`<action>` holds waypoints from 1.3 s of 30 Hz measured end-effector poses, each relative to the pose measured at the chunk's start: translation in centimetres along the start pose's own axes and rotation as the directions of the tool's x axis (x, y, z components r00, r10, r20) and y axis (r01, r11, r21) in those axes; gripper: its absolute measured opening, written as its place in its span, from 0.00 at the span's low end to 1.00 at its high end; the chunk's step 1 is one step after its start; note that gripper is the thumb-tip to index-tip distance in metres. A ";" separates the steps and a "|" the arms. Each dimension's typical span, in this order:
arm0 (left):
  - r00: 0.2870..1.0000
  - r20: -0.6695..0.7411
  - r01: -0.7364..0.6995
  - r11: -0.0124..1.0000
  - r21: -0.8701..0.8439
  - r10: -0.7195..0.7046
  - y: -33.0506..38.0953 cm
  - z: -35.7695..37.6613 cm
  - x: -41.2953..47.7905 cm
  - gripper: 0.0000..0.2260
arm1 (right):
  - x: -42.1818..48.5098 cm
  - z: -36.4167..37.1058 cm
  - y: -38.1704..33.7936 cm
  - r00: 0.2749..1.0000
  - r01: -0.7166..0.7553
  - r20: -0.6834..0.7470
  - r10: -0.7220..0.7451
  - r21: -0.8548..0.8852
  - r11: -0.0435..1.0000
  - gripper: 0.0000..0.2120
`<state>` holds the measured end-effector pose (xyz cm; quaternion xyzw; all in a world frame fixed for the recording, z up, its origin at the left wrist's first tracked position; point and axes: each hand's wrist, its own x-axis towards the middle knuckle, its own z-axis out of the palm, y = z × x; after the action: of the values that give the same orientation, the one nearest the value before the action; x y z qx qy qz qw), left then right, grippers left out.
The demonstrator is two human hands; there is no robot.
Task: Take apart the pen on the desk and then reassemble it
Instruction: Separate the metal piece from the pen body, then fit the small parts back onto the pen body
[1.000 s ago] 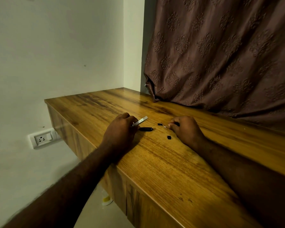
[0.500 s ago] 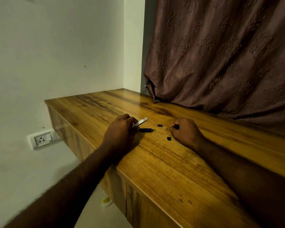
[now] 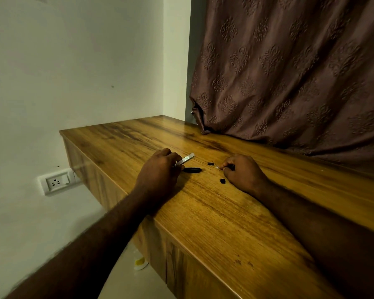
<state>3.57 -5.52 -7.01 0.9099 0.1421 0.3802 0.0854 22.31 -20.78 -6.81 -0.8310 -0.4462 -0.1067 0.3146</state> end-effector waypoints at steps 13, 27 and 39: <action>1.000 -0.018 0.009 1.000 0.003 -0.009 -0.1 0.1 0.0 0.09 | 0.2 0.1 0.5 0.997 -0.064 -0.045 0.068 0.088 0.994 0.07; 0.999 0.041 -0.005 1.000 -0.020 0.006 0.1 -0.1 0.0 0.10 | -2.7 -2.4 -0.4 0.962 -0.108 0.272 -0.013 0.427 0.898 0.05; 0.995 0.095 -0.014 0.998 -0.063 0.020 0.2 -0.4 -0.2 0.15 | -2.4 -1.5 -1.4 0.984 -0.046 0.176 -0.002 0.265 0.963 0.05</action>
<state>3.22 -5.76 -6.79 0.9252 0.1180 0.3412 0.1173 19.92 -22.73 -6.10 -0.7919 -0.4731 0.0315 0.3849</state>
